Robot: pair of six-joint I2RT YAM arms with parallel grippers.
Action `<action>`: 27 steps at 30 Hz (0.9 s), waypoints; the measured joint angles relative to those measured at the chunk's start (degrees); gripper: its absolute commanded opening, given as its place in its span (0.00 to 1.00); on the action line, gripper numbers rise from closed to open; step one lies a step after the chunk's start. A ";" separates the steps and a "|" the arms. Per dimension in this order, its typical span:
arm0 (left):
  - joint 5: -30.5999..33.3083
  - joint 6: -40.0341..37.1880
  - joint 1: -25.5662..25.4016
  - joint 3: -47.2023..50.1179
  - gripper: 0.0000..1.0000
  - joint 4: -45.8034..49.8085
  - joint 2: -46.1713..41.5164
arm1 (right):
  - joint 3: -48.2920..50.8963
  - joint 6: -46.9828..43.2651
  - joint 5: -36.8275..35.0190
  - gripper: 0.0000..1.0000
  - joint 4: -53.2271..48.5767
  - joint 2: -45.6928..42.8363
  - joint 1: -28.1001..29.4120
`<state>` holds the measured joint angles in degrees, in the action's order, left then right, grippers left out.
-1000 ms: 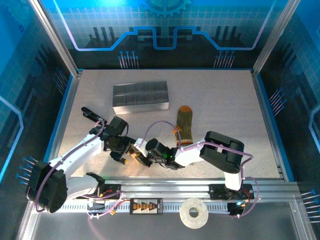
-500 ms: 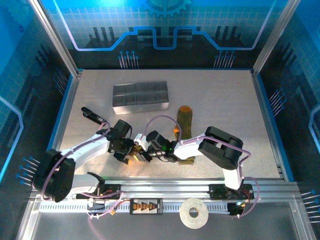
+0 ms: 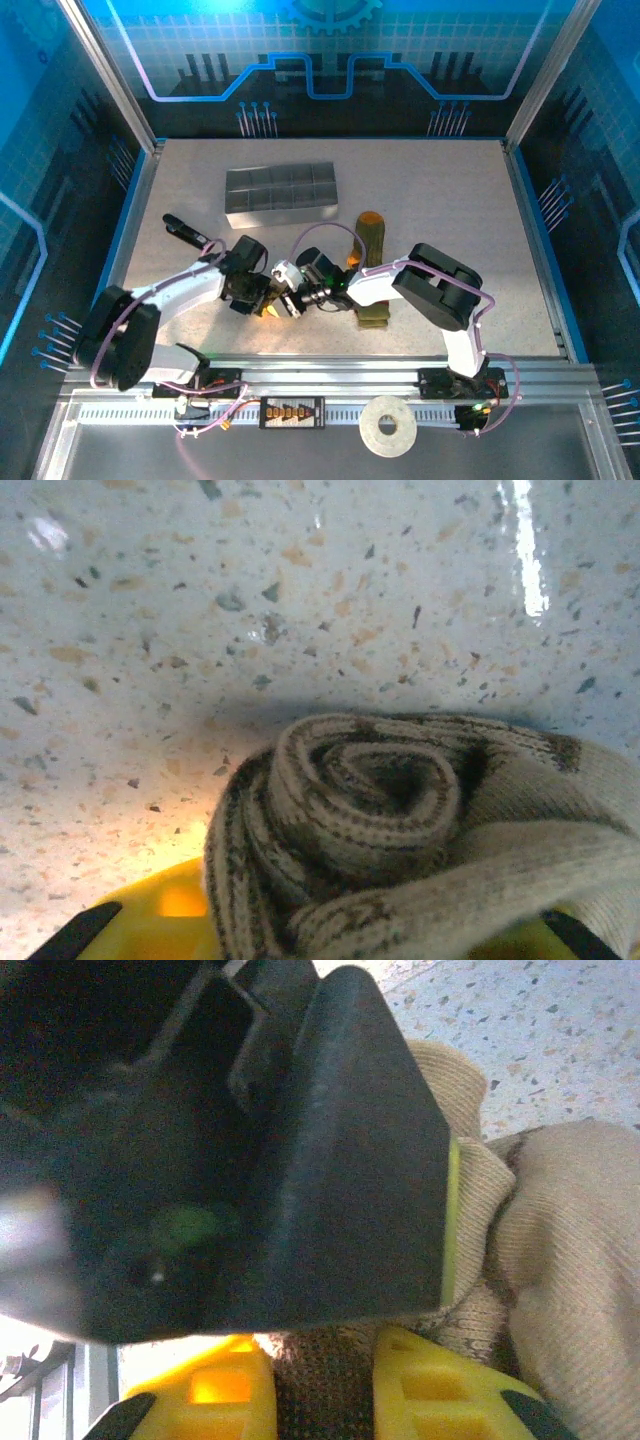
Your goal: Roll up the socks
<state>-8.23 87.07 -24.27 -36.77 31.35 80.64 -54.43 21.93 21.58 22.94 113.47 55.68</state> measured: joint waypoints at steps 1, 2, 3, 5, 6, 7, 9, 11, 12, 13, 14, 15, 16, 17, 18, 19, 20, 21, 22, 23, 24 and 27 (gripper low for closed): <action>-0.09 -0.20 0.00 -1.14 0.20 1.20 1.27 | 0.13 0.13 -0.13 0.15 0.02 -0.17 0.00; -0.20 -0.31 0.00 -2.36 0.20 2.51 2.56 | 0.44 0.11 -0.48 0.20 0.15 -0.46 0.00; -0.28 -0.44 -0.02 -3.43 0.20 3.58 3.69 | 1.11 -0.07 -1.16 0.25 0.74 -0.87 0.02; -0.74 -0.44 -0.42 -5.46 0.19 5.44 5.84 | 2.97 -1.14 -2.95 0.35 2.29 -2.10 0.28; -0.90 -0.44 -0.81 -6.47 0.18 6.29 6.78 | 4.59 -2.01 -4.15 0.39 3.41 -3.19 0.52; -0.90 -0.42 -1.25 -7.41 0.18 7.17 7.69 | 6.21 -2.93 -5.33 0.42 4.17 -4.42 0.70; -0.59 -0.42 -1.79 -9.51 0.17 9.33 9.57 | 11.17 -5.64 -8.70 0.46 5.11 -8.11 1.29; -0.20 -0.42 -2.08 -11.26 0.16 11.17 11.15 | 15.72 -9.35 -13.38 0.49 5.86 -11.32 2.14; 0.04 -0.42 -2.27 -12.20 0.15 12.22 12.00 | 17.70 -11.50 -15.74 0.49 6.12 -12.85 2.89; 0.44 -0.39 -2.49 -13.09 0.14 13.18 12.83 | 18.97 -13.35 -17.79 0.49 6.27 -13.90 3.69; 0.81 -0.39 -2.75 -14.08 0.14 14.21 13.70 | 19.69 -15.34 -19.93 0.50 6.27 -14.80 4.66; 1.16 -0.39 -2.99 -15.02 0.14 15.23 14.56 | 19.96 -17.51 -22.27 0.50 6.27 -15.52 5.77; 1.42 -0.37 -3.19 -15.80 0.13 16.04 15.26 | 19.96 -18.99 -23.93 0.51 6.47 -15.89 6.56; 1.75 -0.35 -3.41 -16.74 0.13 16.98 16.13 | 19.93 -20.94 -26.21 0.51 6.95 -16.37 7.61; 1.99 -0.33 -3.61 -17.49 0.13 17.77 16.81 | 19.85 -22.56 -27.98 0.51 7.21 -16.68 8.48; 2.23 -0.15 -3.80 -18.18 0.13 18.45 17.44 | 19.56 -23.96 -29.55 0.51 7.13 -16.79 9.27; 2.43 -0.09 -4.04 -18.80 0.13 19.10 18.03 | 19.06 -25.40 -31.26 0.52 7.08 -16.79 10.10; 2.69 0.02 -4.28 -19.45 0.13 19.74 18.58 | 18.34 -26.77 -32.79 0.52 7.02 -16.76 10.93; 2.91 0.07 -4.46 -19.96 0.13 20.26 19.08 | 17.59 -27.76 -33.77 0.52 6.99 -16.72 11.58; 3.08 0.09 -4.63 -20.50 0.13 20.79 19.58 | 16.55 -28.74 -34.91 0.52 7.02 -16.63 12.26; 3.28 0.22 -4.74 -21.00 0.13 21.31 20.09 | 15.52 -29.53 -35.80 0.52 7.13 -16.46 12.74; 3.45 0.48 -4.90 -22.21 0.12 22.47 21.27 | 12.70 -30.75 -37.68 0.51 7.17 -15.15 13.62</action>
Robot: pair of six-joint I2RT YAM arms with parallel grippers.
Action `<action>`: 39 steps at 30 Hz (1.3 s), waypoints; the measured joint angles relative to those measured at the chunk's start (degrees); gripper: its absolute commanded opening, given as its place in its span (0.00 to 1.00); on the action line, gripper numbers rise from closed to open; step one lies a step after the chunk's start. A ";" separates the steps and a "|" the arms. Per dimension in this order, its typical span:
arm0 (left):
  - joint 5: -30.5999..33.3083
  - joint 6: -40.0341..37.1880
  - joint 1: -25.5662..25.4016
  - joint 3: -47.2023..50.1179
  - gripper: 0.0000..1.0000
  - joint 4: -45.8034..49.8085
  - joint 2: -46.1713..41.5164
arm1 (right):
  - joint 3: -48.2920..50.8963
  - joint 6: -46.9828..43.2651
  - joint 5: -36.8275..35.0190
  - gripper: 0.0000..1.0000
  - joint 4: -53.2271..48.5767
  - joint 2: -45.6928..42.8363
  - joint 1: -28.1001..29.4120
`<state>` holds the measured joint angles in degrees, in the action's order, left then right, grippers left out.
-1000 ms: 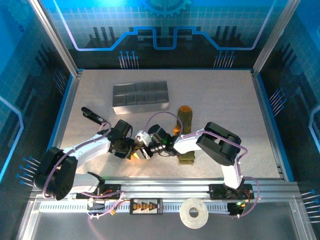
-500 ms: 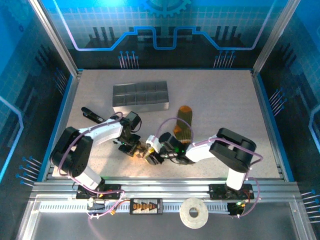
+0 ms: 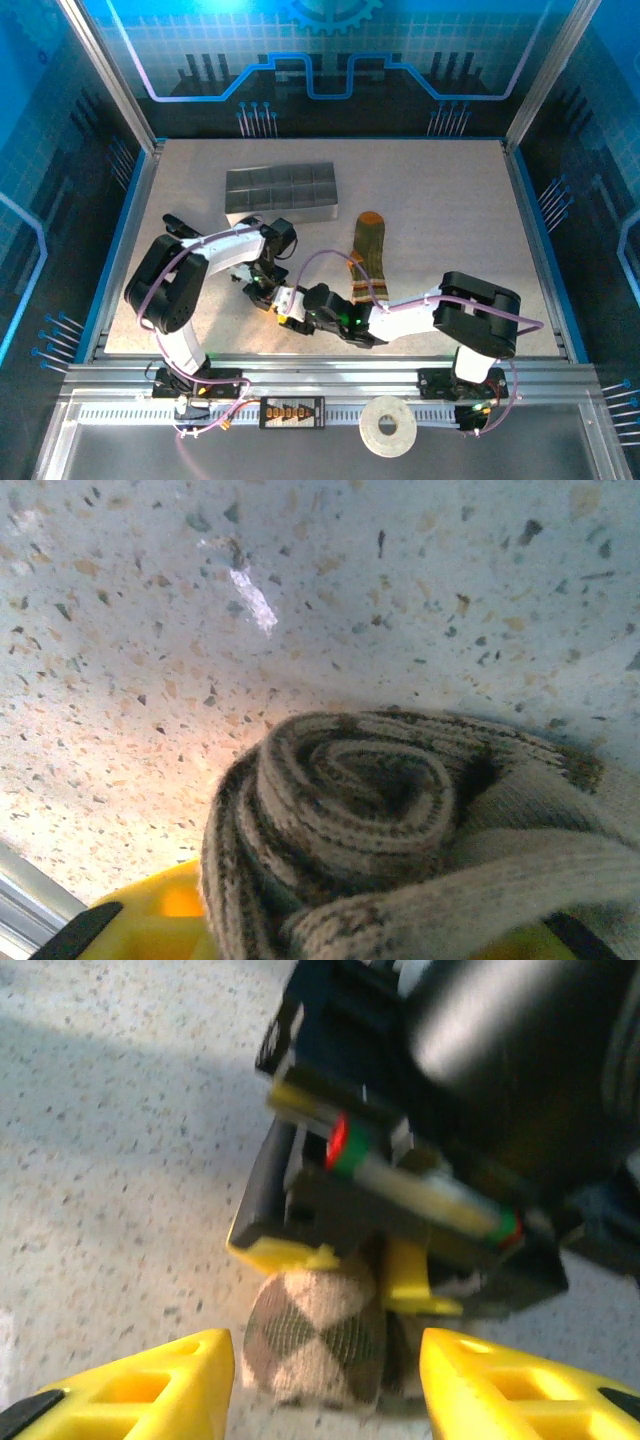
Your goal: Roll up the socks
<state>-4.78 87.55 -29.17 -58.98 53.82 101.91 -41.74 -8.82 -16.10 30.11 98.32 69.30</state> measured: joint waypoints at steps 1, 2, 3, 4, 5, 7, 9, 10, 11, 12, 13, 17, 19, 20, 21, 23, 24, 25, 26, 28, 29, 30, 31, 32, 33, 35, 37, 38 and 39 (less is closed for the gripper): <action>0.02 0.02 -0.04 -0.37 0.12 0.37 0.33 | -0.72 -0.28 -0.37 0.50 -0.07 0.59 0.09; 0.04 0.02 -0.07 -0.72 0.12 0.74 0.66 | -1.49 -0.37 -0.59 0.49 -0.15 1.36 0.17; 0.04 0.04 -0.07 -1.09 0.12 1.09 0.96 | -2.25 -0.46 -0.90 0.48 -0.46 2.23 0.17; 0.04 0.02 -0.07 -1.38 0.12 1.40 1.22 | -2.71 -0.46 -1.09 0.47 -0.63 2.93 0.17; 0.04 0.02 -0.07 -1.62 0.12 1.60 1.44 | -3.02 -0.44 -1.36 0.46 -0.81 3.58 0.17; 0.04 0.02 -0.11 -1.97 0.12 1.88 1.73 | -3.04 -0.20 -1.64 0.43 -1.38 4.59 0.20; 0.04 0.00 -0.11 -2.12 0.12 2.05 1.90 | -3.04 0.13 -2.12 0.43 -1.84 5.49 0.20; 0.04 0.00 -0.15 -2.12 0.12 2.05 1.92 | -3.04 0.33 -2.47 0.43 -1.75 5.77 0.26; 0.04 -0.02 -0.15 -2.14 0.12 2.03 1.92 | -3.06 0.57 -2.93 0.43 -1.70 5.86 0.42; 0.04 -0.04 -0.15 -2.14 0.12 2.03 1.92 | -3.10 0.70 -3.23 0.42 -1.68 5.92 0.48; 0.04 -0.04 -0.15 -2.19 0.12 2.05 1.92 | -3.30 0.90 -3.45 0.41 -1.70 6.12 0.57; 0.04 -0.52 -0.15 -2.38 0.13 2.27 2.08 | -4.48 1.55 -4.17 0.32 -2.21 7.17 0.57; 0.09 -0.70 -0.15 -2.38 0.14 2.25 2.03 | -5.38 2.36 -4.57 0.25 -3.41 7.50 0.57; 0.24 -0.72 -0.15 -2.38 0.16 2.25 1.86 | -5.81 2.89 -4.72 0.21 -4.11 7.63 0.57; 0.42 -0.85 -0.15 -2.36 0.19 2.23 1.62 | -6.19 3.28 -4.87 0.18 -4.83 7.69 0.57; 0.96 -0.96 -0.15 -1.84 0.31 1.77 0.63 | -7.15 4.72 -4.98 0.09 -6.62 7.80 0.57; 1.40 -1.09 -0.15 -1.42 0.37 1.27 -0.20 | -7.52 5.40 -4.90 0.05 -7.21 7.82 0.55; 1.84 -1.40 -0.15 -0.87 0.46 0.59 -1.27 | -7.74 6.34 -4.66 0.02 -7.50 7.82 0.52; 2.14 -1.46 -0.15 -0.04 0.55 -0.07 -2.40 | -7.78 7.43 -4.11 0.00 -7.58 7.82 0.39; 1.79 -0.96 -0.24 1.49 0.65 -0.94 -4.74 | -7.76 8.48 -2.36 0.00 -7.65 7.82 0.11; 1.64 -0.81 -0.24 2.12 0.69 -1.66 -5.95 | -7.76 8.87 -1.46 0.00 -7.65 7.82 0.11; 1.57 -0.81 -0.20 2.69 0.72 -2.34 -7.15 | -7.56 9.38 -0.81 0.00 -7.50 7.82 0.04; 1.51 -0.76 -0.02 3.28 0.75 -2.91 -8.35 | -7.26 10.08 0.09 0.00 -7.13 7.82 -0.17; 1.46 -0.66 0.24 3.85 0.78 -3.41 -9.70 | -7.06 10.86 1.18 0.00 -6.80 7.82 -0.57; 1.33 -0.70 0.48 4.24 0.80 -3.54 -10.93 | -6.93 11.63 1.99 0.00 -6.60 7.82 -0.92; 1.16 -0.70 0.85 5.11 0.85 -3.63 -13.90 | -6.62 13.84 4.31 0.00 -5.73 7.85 -2.19; 1.38 -0.46 1.60 5.92 0.86 -3.74 -15.63 | -6.62 15.10 5.79 0.00 -4.57 8.00 -3.15; 1.57 -0.46 2.23 6.43 0.86 -3.72 -16.22 | -6.58 15.96 6.67 0.00 -4.11 8.26 -3.67; 1.31 -0.57 2.80 6.64 0.87 -3.61 -16.79 | -6.60 16.85 7.52 0.00 -4.26 8.52 -4.04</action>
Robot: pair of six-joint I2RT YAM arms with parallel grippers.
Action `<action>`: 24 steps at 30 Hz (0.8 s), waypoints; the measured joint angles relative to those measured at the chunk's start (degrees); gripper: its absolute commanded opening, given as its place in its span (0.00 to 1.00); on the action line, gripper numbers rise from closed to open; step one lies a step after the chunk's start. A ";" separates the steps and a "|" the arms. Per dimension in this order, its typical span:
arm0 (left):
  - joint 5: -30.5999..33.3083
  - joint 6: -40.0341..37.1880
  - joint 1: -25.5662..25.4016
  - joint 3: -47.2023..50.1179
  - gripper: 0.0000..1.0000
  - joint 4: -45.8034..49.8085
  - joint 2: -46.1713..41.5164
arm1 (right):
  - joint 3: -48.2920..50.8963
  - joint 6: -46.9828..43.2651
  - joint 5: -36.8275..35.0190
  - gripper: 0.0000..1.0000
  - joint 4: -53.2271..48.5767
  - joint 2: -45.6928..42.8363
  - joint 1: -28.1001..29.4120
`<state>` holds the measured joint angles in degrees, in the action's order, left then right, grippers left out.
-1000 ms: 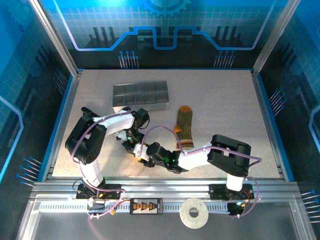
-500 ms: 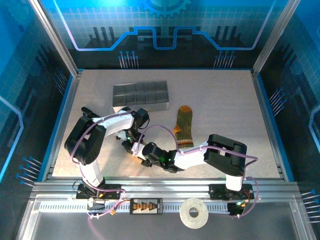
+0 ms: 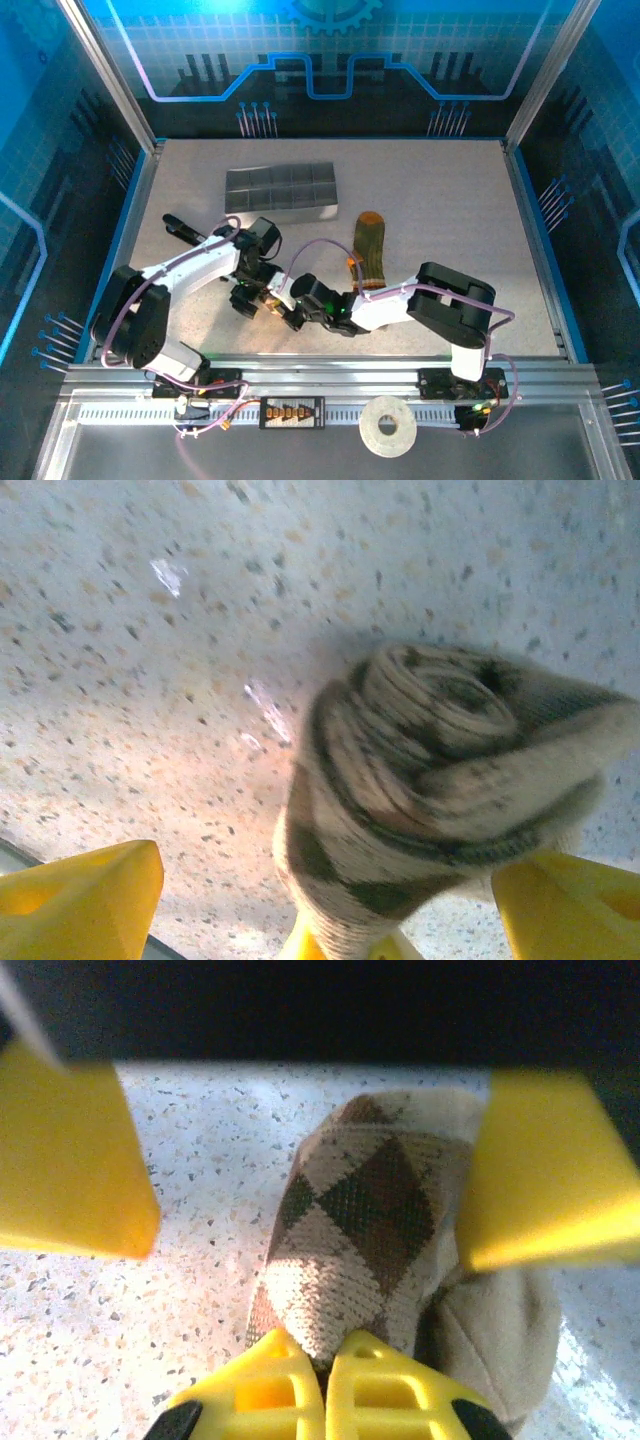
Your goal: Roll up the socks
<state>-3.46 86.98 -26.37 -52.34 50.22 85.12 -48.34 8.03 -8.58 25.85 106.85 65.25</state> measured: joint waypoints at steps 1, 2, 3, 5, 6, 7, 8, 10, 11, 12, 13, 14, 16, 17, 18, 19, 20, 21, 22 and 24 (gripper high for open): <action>0.07 -0.13 0.46 0.13 0.87 0.09 -0.96 | 0.07 1.01 0.90 0.00 0.59 0.35 -0.52; -0.24 -0.22 0.94 0.13 0.87 -0.02 -2.29 | 0.04 1.77 1.86 0.00 0.68 0.46 -0.96; -0.39 -0.37 1.25 0.13 0.87 -0.17 -3.48 | -0.02 2.43 2.75 0.00 0.66 0.52 -1.36; -0.44 -0.76 2.01 0.13 0.87 -0.15 -6.56 | -0.37 3.87 4.63 0.00 0.59 0.85 -2.27; -0.44 -1.11 2.34 0.13 0.87 -0.17 -7.80 | -0.57 4.39 5.33 0.00 0.59 1.03 -2.62; -0.44 -1.62 2.60 0.22 0.86 -0.24 -8.96 | -0.81 5.05 6.25 0.00 0.59 1.22 -3.10; -0.44 -2.08 2.89 0.63 0.83 -0.61 -10.16 | -0.94 5.73 7.17 0.00 0.61 1.44 -3.58; -0.48 -3.30 3.23 2.08 0.80 -1.42 -12.00 | -1.14 6.93 8.96 0.00 0.59 1.68 -4.48; -0.68 -4.02 3.32 3.17 0.77 -1.77 -12.83 | -1.20 7.56 9.77 0.00 0.61 1.81 -4.94; -0.83 -4.74 3.34 4.07 0.75 -2.10 -13.33 | -1.25 8.11 10.62 0.00 0.63 1.92 -5.31; -0.90 -5.51 3.34 5.18 0.73 -2.54 -13.75 | -1.25 8.79 11.69 0.00 0.63 2.01 -5.77; -0.96 -6.29 3.34 6.05 0.71 -2.84 -13.97 | -1.27 9.40 12.59 0.00 0.63 2.10 -6.19; -1.09 -7.69 3.34 7.80 0.69 -3.89 -14.05 | -1.29 10.62 14.51 0.00 0.70 2.29 -7.04; -1.14 -8.24 3.34 8.72 0.69 -4.81 -14.05 | -1.33 11.34 15.63 0.00 0.70 2.43 -7.61; -1.29 -8.85 3.34 9.38 0.70 -5.66 -14.05 | -1.55 11.78 16.57 0.00 0.59 2.60 -8.02; -1.36 -9.35 3.34 10.10 0.70 -6.84 -14.03 | -1.92 12.28 17.49 0.00 0.50 2.91 -8.44; -1.42 -9.73 3.34 10.64 0.70 -8.09 -13.94 | -2.43 12.74 18.38 0.00 0.22 3.26 -8.87; -1.49 -10.14 3.34 11.06 0.70 -9.29 -13.84 | -2.82 13.07 19.06 0.00 0.02 3.52 -9.22; -1.51 -10.64 3.34 11.37 0.71 -10.58 -13.62 | -3.26 13.62 20.00 0.00 -0.37 3.82 -9.73; -1.51 -11.15 3.34 11.72 0.70 -12.87 -13.07 | -3.82 14.58 21.66 0.00 -1.01 4.17 -10.47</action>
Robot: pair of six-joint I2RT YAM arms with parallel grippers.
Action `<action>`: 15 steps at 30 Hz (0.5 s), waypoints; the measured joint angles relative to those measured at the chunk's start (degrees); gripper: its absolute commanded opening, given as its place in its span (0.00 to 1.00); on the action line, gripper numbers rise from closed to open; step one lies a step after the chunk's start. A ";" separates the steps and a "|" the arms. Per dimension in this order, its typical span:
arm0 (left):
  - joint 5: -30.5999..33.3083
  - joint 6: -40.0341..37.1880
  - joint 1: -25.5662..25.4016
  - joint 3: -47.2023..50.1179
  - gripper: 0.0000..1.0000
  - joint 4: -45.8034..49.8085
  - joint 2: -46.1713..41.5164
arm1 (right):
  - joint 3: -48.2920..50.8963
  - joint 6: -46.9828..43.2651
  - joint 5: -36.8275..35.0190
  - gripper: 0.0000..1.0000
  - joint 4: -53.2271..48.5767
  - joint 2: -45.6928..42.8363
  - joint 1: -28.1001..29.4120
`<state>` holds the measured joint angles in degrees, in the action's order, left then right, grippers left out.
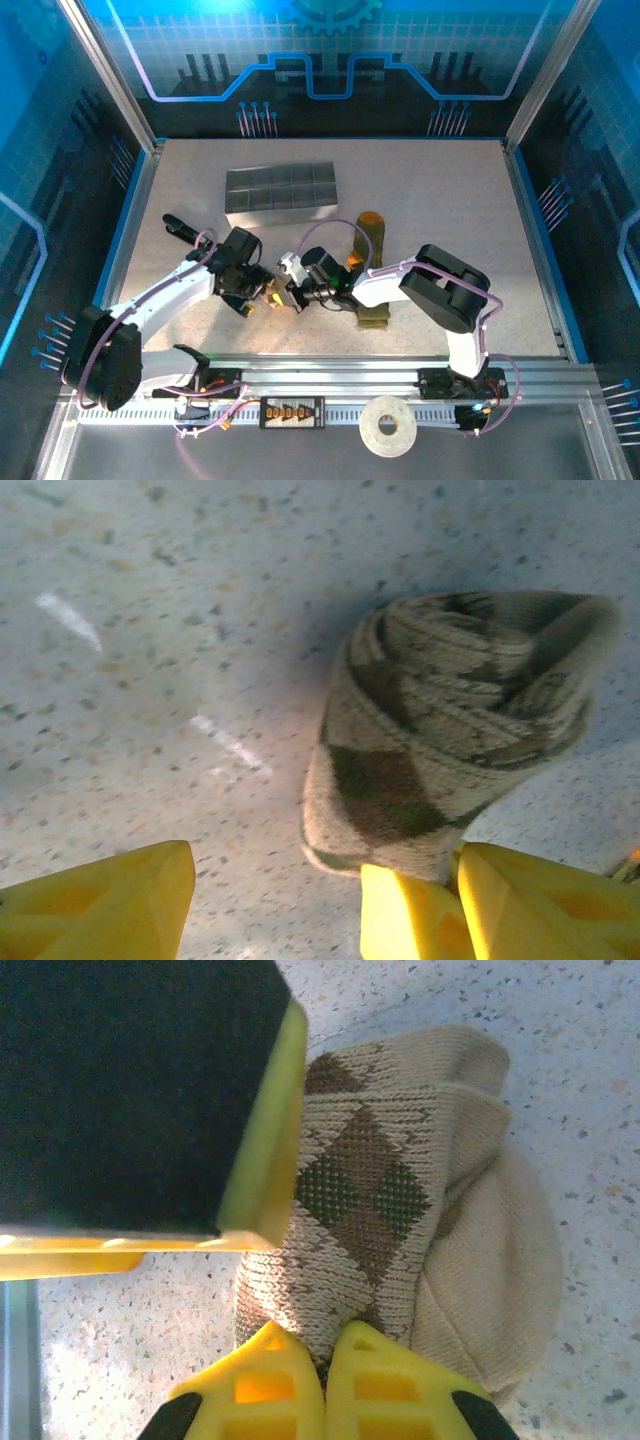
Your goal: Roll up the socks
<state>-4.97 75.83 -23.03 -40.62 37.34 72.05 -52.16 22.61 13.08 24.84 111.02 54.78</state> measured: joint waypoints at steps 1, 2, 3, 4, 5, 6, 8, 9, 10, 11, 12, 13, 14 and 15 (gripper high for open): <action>0.00 -0.42 0.00 0.28 0.70 -1.29 0.39 | -0.22 0.55 0.92 0.00 -0.28 0.15 -0.42; 0.00 -0.87 0.00 0.68 0.70 -2.38 0.76 | -0.46 1.07 1.77 0.00 -0.61 0.37 -0.81; 0.00 -1.03 0.00 1.07 0.70 -3.32 1.16 | -0.76 1.55 2.69 0.00 -0.87 0.61 -1.18; 0.00 -1.20 0.00 1.57 0.70 -4.28 1.75 | -1.14 2.14 3.74 0.00 -1.09 0.96 -1.66; 0.00 -1.31 0.00 2.08 0.69 -5.27 2.32 | -1.49 2.84 4.81 0.00 -1.33 1.31 -2.14; 0.00 -1.42 0.00 2.38 0.69 -6.21 2.84 | -1.60 3.37 5.73 0.00 -1.42 1.55 -2.56; 0.00 -2.03 0.00 2.49 0.67 -8.11 3.93 | -1.66 4.94 7.85 0.00 -1.40 2.08 -3.63; 0.00 -2.40 0.00 2.49 0.66 -8.87 4.59 | -1.84 5.66 8.74 0.00 -1.42 2.29 -4.11; 0.02 -2.64 0.00 2.49 0.66 -9.73 5.40 | -1.88 6.45 9.84 0.00 -1.40 2.64 -4.59; 0.02 -2.86 0.00 2.47 0.64 -10.75 6.47 | -1.95 7.28 10.86 0.00 -1.36 2.99 -5.05; 0.02 -2.99 0.00 2.40 0.63 -11.37 7.28 | -1.97 7.98 11.67 0.00 -1.20 3.28 -5.44; 0.02 -3.39 -0.02 2.21 0.61 -12.11 8.28 | -1.97 8.79 12.63 0.00 -0.98 3.56 -5.86; 0.02 -3.80 -0.02 1.84 0.57 -12.68 9.27 | -1.97 9.46 13.38 0.00 -0.87 3.78 -6.21; 0.04 -4.04 -0.02 1.53 0.53 -13.16 10.10 | -2.03 10.03 13.99 0.00 -0.79 4.00 -6.54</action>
<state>-4.93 71.79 -23.05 -39.09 24.18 82.15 -54.19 32.64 27.07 24.05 115.02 48.25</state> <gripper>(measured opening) 0.598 0.051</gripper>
